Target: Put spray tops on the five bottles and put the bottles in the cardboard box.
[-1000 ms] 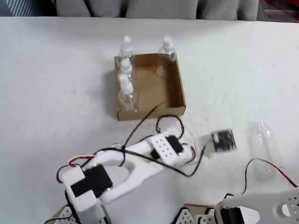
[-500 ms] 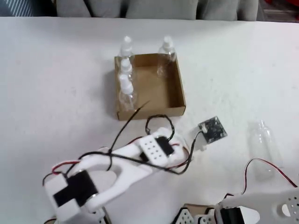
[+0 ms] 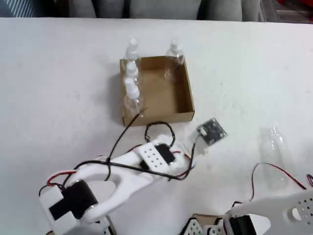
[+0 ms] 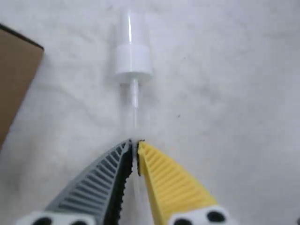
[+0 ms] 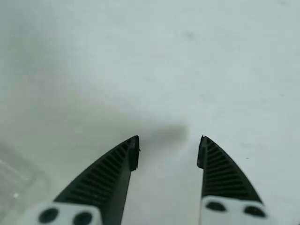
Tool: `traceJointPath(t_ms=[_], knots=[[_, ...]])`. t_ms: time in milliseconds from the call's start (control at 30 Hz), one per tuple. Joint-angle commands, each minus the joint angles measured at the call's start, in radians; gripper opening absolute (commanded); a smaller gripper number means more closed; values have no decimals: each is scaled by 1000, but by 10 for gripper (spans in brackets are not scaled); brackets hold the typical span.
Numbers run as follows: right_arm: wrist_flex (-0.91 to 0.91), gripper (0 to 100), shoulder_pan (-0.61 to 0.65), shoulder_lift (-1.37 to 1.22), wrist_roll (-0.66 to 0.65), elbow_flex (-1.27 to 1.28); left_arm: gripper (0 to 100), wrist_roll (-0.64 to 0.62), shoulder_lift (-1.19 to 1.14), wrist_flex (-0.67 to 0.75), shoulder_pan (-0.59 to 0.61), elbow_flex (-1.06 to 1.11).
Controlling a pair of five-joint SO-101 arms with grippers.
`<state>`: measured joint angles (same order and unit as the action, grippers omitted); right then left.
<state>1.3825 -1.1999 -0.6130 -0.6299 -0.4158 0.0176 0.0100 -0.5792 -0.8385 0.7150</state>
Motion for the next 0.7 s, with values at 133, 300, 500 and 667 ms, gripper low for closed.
traceJointPath(t_ms=[133, 300, 500, 667], knots=[[229, 172, 222, 219, 3, -61, 20, -14, 56, -72, 28, 0], [346, 171, 331, 305, 6, -57, 18, -14, 58, -118, 50, 2], [344, 173, 453, 420, 75, 66, 19, -8, 176, -109, 48, 107], [314, 173, 533, 461, 11, 203, 20, 41, 321, -63, 61, 249]])
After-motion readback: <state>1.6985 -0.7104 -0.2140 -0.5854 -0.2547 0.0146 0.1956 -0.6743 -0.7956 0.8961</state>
